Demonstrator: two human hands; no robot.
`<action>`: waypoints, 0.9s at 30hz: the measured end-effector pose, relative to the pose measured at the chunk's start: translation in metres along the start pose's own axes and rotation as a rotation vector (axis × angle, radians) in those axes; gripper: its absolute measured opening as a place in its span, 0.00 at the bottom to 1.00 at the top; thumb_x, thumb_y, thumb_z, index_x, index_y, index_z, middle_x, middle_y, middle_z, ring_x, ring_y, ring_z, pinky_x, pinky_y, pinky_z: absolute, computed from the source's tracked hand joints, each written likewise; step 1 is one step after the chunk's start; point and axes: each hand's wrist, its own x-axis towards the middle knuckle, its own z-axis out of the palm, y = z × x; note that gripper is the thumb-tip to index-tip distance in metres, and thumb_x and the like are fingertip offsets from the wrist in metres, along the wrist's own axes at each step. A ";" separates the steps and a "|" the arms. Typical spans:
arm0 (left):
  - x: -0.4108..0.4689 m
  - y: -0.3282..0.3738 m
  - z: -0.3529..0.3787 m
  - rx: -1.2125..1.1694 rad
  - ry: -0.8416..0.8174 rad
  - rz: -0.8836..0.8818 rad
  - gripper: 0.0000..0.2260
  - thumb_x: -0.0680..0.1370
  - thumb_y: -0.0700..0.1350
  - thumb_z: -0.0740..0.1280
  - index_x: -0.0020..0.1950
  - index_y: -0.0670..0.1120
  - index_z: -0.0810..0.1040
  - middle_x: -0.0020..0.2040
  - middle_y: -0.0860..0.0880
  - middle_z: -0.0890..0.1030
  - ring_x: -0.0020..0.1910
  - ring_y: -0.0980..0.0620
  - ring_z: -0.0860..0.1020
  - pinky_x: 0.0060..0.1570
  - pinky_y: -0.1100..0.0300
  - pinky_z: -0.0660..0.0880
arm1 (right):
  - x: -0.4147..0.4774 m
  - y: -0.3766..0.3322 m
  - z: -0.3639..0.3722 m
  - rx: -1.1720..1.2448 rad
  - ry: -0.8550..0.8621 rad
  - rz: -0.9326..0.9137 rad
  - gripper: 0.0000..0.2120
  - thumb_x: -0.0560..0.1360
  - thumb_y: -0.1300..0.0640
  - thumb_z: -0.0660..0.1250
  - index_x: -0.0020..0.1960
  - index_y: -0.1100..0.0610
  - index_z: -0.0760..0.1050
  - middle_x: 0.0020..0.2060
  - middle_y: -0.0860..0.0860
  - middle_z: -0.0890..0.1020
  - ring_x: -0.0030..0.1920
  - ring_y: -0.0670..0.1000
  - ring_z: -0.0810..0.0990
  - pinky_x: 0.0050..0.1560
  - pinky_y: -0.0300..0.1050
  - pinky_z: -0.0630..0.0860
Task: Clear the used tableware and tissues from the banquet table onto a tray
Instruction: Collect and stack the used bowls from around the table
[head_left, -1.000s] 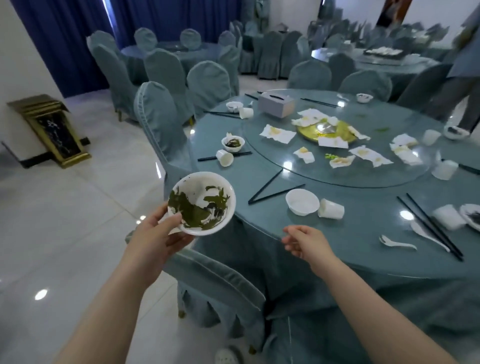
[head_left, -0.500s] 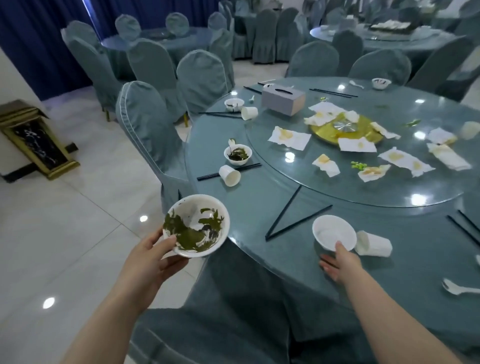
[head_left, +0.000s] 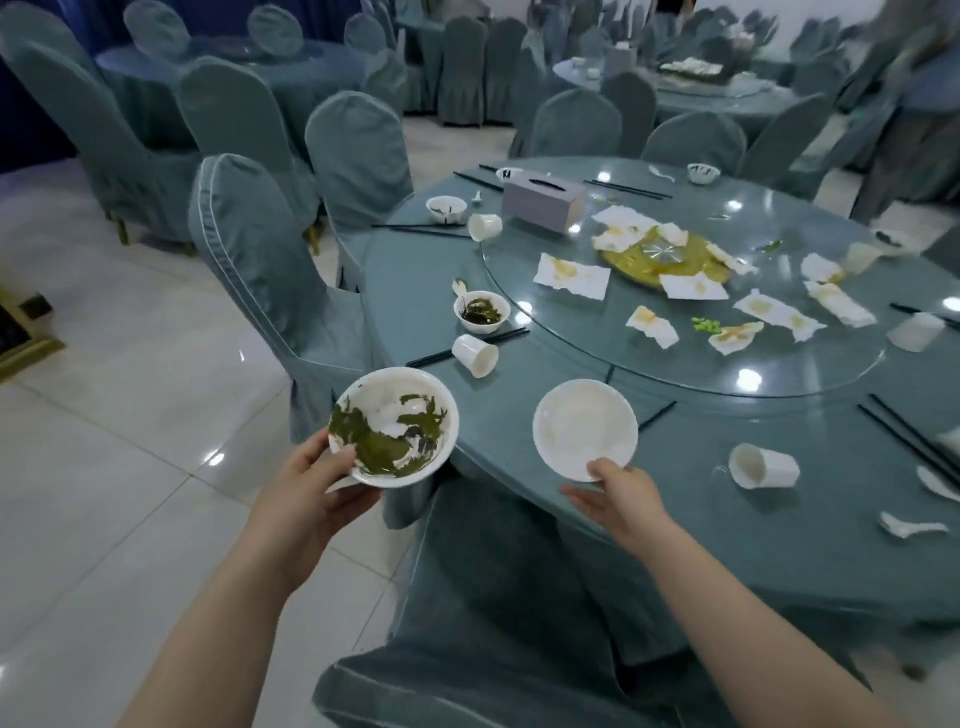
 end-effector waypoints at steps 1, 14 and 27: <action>0.002 0.007 -0.010 -0.007 -0.029 -0.001 0.14 0.79 0.42 0.64 0.65 0.48 0.74 0.52 0.47 0.84 0.50 0.45 0.83 0.41 0.55 0.80 | -0.013 0.000 0.019 0.021 -0.018 -0.040 0.05 0.77 0.66 0.61 0.52 0.62 0.70 0.50 0.58 0.79 0.46 0.60 0.83 0.38 0.46 0.80; 0.020 0.085 -0.151 -0.038 -0.205 0.035 0.17 0.78 0.42 0.66 0.67 0.46 0.74 0.54 0.47 0.84 0.47 0.47 0.84 0.41 0.56 0.81 | -0.122 0.046 0.238 -0.195 -0.233 -0.194 0.08 0.75 0.55 0.69 0.52 0.57 0.75 0.45 0.54 0.84 0.39 0.53 0.85 0.37 0.43 0.80; 0.103 0.130 -0.222 0.262 -0.189 0.028 0.12 0.79 0.40 0.65 0.53 0.59 0.77 0.45 0.47 0.85 0.39 0.46 0.84 0.37 0.59 0.81 | -0.067 0.047 0.374 -0.159 -0.487 -0.129 0.15 0.79 0.44 0.61 0.59 0.51 0.76 0.49 0.55 0.85 0.45 0.60 0.85 0.39 0.48 0.80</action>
